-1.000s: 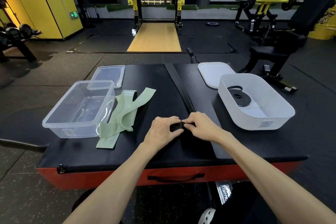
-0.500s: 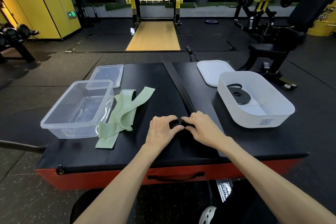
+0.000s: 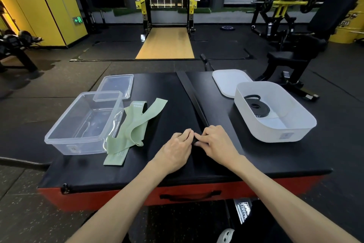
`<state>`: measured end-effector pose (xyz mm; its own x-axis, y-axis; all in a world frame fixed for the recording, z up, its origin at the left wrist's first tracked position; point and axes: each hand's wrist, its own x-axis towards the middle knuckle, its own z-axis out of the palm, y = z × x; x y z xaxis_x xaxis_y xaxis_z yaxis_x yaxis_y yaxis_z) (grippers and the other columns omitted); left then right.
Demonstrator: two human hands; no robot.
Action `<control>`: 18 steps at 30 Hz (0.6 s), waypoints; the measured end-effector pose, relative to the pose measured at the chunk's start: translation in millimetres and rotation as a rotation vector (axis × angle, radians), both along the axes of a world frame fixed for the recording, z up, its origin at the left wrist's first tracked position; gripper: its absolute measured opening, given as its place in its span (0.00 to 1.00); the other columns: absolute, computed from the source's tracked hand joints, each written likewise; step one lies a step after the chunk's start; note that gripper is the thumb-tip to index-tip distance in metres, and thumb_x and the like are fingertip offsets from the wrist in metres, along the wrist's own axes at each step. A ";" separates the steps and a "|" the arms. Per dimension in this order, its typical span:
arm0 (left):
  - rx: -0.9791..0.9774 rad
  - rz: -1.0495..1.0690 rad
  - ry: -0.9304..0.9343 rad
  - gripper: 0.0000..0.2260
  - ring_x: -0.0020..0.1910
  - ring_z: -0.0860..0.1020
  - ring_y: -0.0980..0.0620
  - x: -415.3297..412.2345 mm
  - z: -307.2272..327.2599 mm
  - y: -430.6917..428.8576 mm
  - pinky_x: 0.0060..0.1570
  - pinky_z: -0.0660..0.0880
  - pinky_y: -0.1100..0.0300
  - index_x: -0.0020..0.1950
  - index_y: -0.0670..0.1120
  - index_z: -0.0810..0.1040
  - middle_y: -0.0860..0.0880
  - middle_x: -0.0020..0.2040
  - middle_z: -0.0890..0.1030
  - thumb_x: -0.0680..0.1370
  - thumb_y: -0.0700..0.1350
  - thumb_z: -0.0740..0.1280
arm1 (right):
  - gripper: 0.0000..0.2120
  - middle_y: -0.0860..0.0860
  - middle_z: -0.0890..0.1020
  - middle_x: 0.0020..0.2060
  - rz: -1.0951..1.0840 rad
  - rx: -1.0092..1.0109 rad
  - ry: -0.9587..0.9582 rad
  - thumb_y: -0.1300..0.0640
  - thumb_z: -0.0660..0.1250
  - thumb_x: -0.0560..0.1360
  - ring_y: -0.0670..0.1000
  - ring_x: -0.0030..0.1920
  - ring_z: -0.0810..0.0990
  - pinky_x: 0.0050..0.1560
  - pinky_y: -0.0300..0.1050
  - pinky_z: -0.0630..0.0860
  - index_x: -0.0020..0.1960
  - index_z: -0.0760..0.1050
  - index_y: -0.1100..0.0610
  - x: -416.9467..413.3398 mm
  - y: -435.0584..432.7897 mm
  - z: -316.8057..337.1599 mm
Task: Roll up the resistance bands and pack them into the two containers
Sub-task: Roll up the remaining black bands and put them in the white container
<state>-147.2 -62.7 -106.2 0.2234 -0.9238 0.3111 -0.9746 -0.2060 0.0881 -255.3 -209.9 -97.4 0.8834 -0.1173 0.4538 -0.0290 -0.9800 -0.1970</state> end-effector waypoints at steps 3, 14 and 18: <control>0.159 -0.072 0.045 0.20 0.58 0.73 0.43 16.4 18.2 -4.9 0.60 0.69 0.55 0.72 0.39 0.64 0.45 0.68 0.69 0.82 0.44 0.59 | 0.12 0.48 0.75 0.29 -0.016 0.020 -0.019 0.52 0.71 0.68 0.51 0.31 0.75 0.36 0.44 0.69 0.49 0.84 0.54 1.5 -0.6 -0.1; 0.079 -0.017 0.136 0.16 0.51 0.74 0.44 15.2 11.1 -8.9 0.52 0.72 0.48 0.64 0.42 0.72 0.48 0.59 0.75 0.80 0.49 0.63 | 0.12 0.51 0.80 0.48 -0.047 -0.003 0.250 0.56 0.67 0.74 0.54 0.51 0.77 0.53 0.46 0.71 0.57 0.77 0.56 -1.3 -15.8 13.4; 0.088 0.039 0.127 0.19 0.51 0.72 0.45 11.9 9.2 -8.3 0.53 0.72 0.50 0.68 0.44 0.71 0.49 0.61 0.74 0.81 0.51 0.61 | 0.09 0.49 0.77 0.49 -0.057 -0.130 0.206 0.58 0.67 0.73 0.53 0.51 0.76 0.56 0.49 0.70 0.54 0.76 0.55 -5.1 -22.1 4.0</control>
<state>-135.2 -70.9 -97.0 0.2922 -0.9360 0.1965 -0.9478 -0.2559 0.1903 -260.4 -232.1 -93.4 0.9525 -0.1223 0.2790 -0.1118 -0.9923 -0.0535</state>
